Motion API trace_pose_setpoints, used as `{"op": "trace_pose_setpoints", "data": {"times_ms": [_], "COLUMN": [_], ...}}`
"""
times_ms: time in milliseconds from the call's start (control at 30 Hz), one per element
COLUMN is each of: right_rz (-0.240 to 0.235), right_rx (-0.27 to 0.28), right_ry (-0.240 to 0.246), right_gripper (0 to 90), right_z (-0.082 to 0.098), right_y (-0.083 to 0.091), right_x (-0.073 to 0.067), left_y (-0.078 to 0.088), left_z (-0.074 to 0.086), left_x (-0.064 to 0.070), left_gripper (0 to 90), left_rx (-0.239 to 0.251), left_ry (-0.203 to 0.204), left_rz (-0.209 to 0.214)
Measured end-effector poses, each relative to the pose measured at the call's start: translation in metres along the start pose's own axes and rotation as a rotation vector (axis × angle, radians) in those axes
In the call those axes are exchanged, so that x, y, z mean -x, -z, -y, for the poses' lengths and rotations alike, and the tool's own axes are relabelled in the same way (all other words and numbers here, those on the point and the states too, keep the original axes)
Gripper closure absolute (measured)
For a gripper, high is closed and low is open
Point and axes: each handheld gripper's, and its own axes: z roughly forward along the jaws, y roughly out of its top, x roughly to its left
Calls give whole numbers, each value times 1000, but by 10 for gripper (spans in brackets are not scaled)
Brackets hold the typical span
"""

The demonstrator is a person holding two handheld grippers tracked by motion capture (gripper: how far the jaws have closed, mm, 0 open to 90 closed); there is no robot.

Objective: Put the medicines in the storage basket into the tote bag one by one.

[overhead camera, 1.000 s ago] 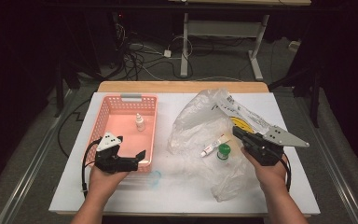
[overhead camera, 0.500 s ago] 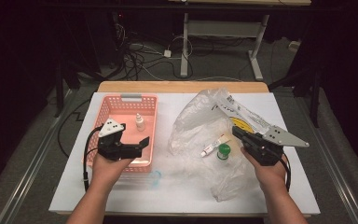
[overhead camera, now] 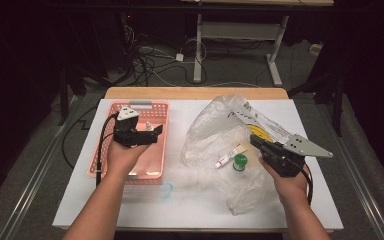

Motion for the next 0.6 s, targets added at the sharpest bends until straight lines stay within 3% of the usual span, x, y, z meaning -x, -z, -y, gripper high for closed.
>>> {"op": "trace_pose_setpoints", "data": {"times_ms": [233, 600], "right_rz": [-1, -1], "right_rx": [4, 10], "right_ry": [-4, 0], "right_gripper": [900, 900], "right_z": [-1, -2], "right_y": [1, 2], "right_x": [0, 2], "left_y": [-19, -48], "left_z": [-1, 7], "left_x": [-16, -35], "left_gripper": [98, 188], "left_rx": [-25, -140], "left_ry": [72, 116], "left_rz": [21, -20]}}
